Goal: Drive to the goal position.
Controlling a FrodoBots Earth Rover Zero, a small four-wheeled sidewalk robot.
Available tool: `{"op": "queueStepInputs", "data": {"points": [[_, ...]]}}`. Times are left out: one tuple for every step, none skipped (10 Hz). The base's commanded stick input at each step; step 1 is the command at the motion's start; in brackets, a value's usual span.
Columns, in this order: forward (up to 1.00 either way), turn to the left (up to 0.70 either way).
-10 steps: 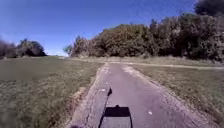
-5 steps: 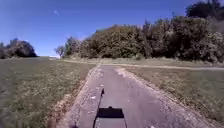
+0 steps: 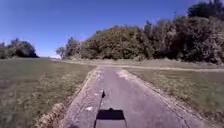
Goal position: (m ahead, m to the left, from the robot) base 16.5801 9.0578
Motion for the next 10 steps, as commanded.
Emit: {"op": "queueStepInputs", "data": {"points": [[0.7, 0.0], [0.7, 0.0], [0.7, 0.0], [0.7, -0.23], [0.7, -0.35], [0.7, -0.35], [0.7, -0.35], [0.7, -0.24], [0.7, 0.0], [0.7, 0.0]]}}
